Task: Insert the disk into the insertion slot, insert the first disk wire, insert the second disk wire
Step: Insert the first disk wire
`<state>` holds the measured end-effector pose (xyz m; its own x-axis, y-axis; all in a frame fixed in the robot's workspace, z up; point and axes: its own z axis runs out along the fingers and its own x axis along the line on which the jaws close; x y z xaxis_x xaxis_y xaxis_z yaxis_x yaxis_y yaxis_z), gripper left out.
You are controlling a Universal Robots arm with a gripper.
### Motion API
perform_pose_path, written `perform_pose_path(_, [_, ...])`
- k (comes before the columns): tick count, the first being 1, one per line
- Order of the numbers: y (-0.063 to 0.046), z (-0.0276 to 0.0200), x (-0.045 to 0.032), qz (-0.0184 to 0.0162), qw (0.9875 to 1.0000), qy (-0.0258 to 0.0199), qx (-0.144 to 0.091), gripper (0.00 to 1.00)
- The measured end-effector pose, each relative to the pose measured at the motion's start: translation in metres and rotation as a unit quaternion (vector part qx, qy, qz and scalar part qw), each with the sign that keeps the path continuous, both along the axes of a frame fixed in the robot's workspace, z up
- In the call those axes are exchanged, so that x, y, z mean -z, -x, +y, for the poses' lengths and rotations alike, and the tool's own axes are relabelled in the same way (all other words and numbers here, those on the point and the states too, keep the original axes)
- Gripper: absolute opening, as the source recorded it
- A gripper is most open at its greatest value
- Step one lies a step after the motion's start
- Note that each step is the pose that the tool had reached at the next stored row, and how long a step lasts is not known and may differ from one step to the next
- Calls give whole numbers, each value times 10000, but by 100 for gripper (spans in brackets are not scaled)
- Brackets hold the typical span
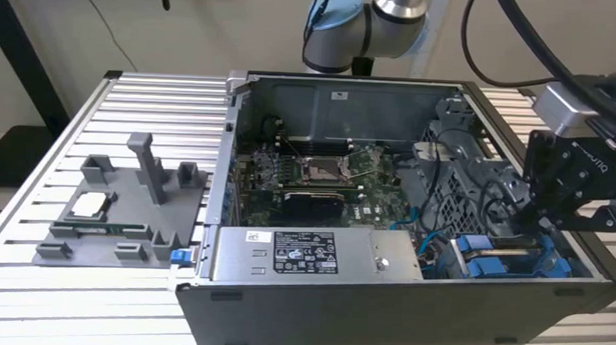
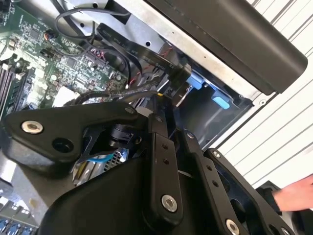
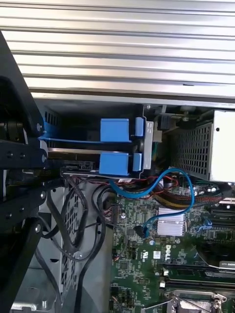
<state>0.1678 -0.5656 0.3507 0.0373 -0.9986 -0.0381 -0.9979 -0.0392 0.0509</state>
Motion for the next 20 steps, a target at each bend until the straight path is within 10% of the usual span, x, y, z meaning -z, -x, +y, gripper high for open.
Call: perform_pose_path(20, [-15, -28, 60, 0, 9999, 21, 100, 19])
